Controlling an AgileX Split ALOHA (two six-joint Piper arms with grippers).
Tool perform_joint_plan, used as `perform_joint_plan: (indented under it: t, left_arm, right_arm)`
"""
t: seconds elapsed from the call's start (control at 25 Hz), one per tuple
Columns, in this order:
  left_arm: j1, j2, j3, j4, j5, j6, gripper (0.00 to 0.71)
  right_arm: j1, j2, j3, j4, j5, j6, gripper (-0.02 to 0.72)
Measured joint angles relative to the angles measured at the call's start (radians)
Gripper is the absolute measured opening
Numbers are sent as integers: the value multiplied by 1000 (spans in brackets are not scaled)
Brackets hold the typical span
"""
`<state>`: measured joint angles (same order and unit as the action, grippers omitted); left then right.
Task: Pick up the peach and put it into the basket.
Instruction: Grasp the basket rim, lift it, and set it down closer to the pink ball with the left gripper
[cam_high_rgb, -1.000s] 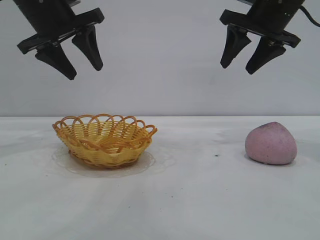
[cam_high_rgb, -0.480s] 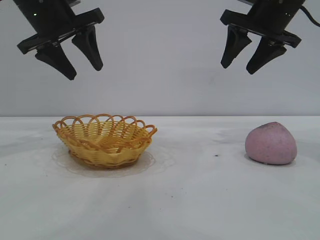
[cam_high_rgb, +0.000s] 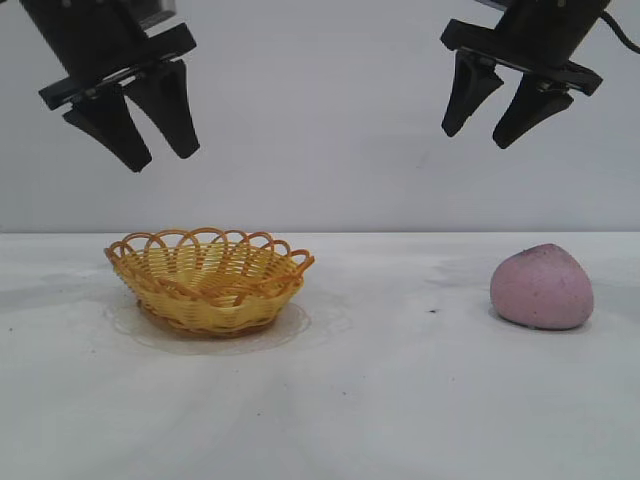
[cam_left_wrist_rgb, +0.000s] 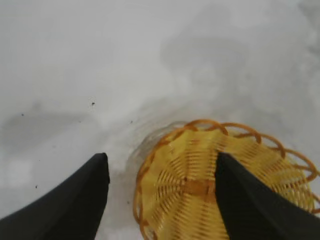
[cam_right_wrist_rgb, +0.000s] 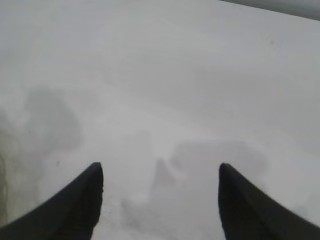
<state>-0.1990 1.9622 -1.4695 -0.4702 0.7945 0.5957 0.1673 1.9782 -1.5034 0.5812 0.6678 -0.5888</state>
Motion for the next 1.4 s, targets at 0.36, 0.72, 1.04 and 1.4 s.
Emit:
perform_joint_plan:
  t: [0.36,0.72,1.04,1.4]
  left_arm:
    - [0,149,-247,138,306,7,407]
    - [-83,326,-451,294,412,11,407]
    - [-121,395,-468,362,420,-12,407]
    - [-121,398,-474,373,437,-123,77]
  right_arm:
    - [0,0,-2,0,8,0,472]
    - [0,0,-2,0,18,0,472]
    - [0,0,-2,0,19,0,472]
    - [0,0,-2,0,19,0,472]
